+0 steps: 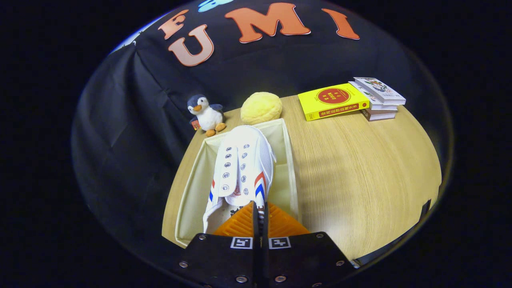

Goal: Open the storage box then place both shoes into the box .Put the left shoe in first, then the right shoe, with the right side of both shoes facing outward in a uniform manner.

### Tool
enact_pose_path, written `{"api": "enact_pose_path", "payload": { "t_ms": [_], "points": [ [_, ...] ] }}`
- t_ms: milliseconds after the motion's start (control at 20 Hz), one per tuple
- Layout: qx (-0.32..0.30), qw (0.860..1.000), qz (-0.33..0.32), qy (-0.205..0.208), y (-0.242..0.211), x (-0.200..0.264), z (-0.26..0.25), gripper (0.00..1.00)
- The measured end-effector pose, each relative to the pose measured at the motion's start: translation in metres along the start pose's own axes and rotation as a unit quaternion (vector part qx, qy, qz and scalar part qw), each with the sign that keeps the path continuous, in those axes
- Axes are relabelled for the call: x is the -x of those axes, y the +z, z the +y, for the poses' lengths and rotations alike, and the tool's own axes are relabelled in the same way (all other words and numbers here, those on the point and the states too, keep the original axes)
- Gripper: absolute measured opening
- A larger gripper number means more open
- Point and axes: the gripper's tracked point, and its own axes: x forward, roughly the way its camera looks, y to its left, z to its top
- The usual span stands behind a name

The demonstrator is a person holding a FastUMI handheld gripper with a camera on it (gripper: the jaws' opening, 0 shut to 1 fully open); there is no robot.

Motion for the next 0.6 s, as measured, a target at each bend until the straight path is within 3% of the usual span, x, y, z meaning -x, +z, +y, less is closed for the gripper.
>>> {"api": "enact_pose_path", "payload": {
  "t_ms": [200, 450, 500, 550, 600],
  "points": [
    [0.023, 0.999, 0.009, -0.033, -0.009, -0.010, -0.007, 0.00],
    [0.027, 0.999, 0.032, -0.031, -0.015, -0.012, -0.003, 0.05],
    [0.022, 1.000, 0.019, -0.011, -0.007, -0.008, 0.008, 0.10],
    [0.019, 1.000, 0.003, 0.003, 0.001, -0.004, 0.018, 0.25],
    [0.021, 1.000, -0.014, 0.007, 0.012, 0.003, 0.023, 0.33]
  ]
}}
